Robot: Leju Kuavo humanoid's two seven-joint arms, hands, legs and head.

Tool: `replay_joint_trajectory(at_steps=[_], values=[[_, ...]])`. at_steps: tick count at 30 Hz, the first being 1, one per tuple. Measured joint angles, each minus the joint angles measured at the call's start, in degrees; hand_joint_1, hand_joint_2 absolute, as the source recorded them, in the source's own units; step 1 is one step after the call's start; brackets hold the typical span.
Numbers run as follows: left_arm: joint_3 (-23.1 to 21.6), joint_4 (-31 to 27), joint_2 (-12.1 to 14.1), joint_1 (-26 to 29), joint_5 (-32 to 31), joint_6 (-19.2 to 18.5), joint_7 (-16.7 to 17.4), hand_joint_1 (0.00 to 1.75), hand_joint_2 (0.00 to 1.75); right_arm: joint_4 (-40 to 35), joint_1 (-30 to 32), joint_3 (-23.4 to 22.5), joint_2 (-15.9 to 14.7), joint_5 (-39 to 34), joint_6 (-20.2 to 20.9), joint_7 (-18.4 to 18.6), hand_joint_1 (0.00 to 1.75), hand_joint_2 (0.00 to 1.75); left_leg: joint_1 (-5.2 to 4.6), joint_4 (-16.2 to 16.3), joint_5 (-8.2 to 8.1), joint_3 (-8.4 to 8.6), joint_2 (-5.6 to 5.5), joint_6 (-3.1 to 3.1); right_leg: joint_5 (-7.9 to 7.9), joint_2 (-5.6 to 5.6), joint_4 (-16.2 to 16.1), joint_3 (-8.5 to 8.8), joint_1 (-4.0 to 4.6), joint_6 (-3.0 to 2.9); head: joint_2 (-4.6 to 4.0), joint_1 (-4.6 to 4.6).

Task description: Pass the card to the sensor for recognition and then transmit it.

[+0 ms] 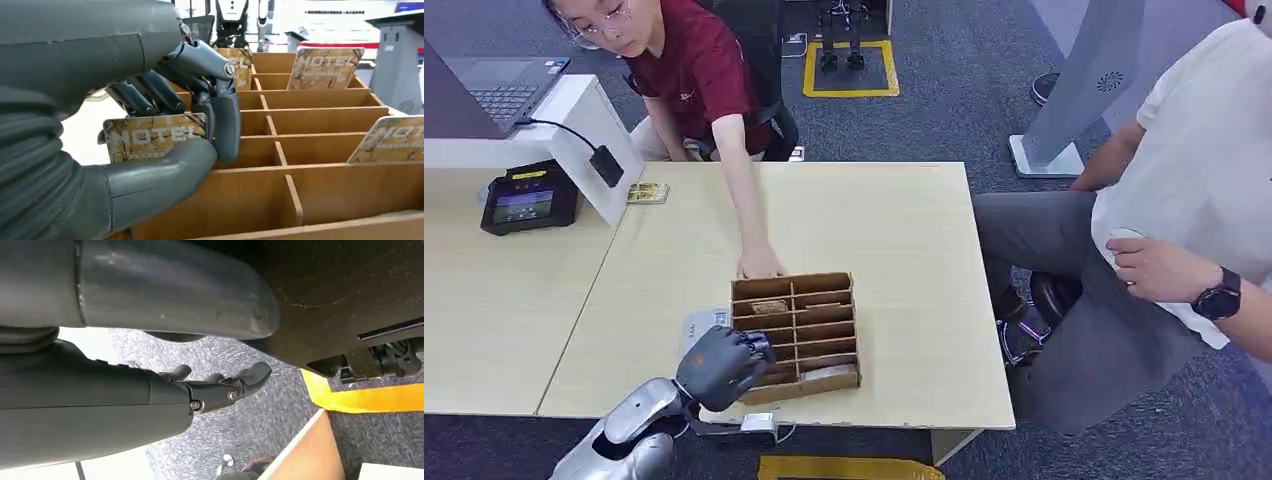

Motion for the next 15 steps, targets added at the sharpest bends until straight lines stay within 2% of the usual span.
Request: replay_joint_trajectory(at_steps=[15], values=[[0.4,-0.1,0.1,0.0,0.7,-0.2,-0.9,1.75,1.75,0.0,0.0,0.2,0.0,0.1,0.2,-0.5,0.0,0.0,0.0,0.0,0.0,0.0,0.0,0.0,0.0,0.0,0.0,0.0,0.0,0.0,0.0,0.0]])
